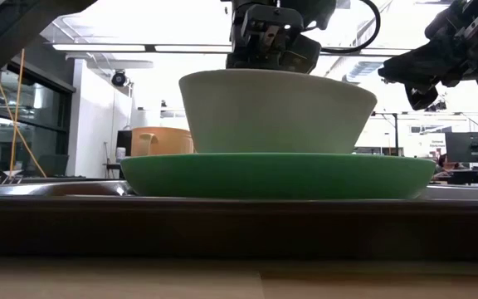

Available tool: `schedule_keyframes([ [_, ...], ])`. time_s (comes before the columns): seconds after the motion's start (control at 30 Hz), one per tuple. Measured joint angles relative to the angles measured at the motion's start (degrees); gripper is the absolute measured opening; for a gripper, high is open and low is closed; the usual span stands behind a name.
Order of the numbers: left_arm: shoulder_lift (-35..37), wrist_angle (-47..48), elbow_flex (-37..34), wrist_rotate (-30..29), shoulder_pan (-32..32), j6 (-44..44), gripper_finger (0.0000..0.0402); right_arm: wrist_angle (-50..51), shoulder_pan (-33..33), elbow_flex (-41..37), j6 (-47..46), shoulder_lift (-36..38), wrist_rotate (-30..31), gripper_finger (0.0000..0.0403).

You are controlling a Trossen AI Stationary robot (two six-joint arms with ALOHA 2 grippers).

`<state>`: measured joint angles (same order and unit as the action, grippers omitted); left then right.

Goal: Set up tray
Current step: Put the gray bowl on top of the green plate

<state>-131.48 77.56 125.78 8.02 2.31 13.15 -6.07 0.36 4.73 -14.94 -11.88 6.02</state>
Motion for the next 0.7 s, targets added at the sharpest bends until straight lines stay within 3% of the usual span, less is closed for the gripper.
schedule_keyframes([
  [0.7, -2.62, -2.19, 0.06, 4.97, -0.02, -1.50, 0.0016, 0.34, 0.02, 0.00, 0.00, -0.06, 0.02, 0.0049],
])
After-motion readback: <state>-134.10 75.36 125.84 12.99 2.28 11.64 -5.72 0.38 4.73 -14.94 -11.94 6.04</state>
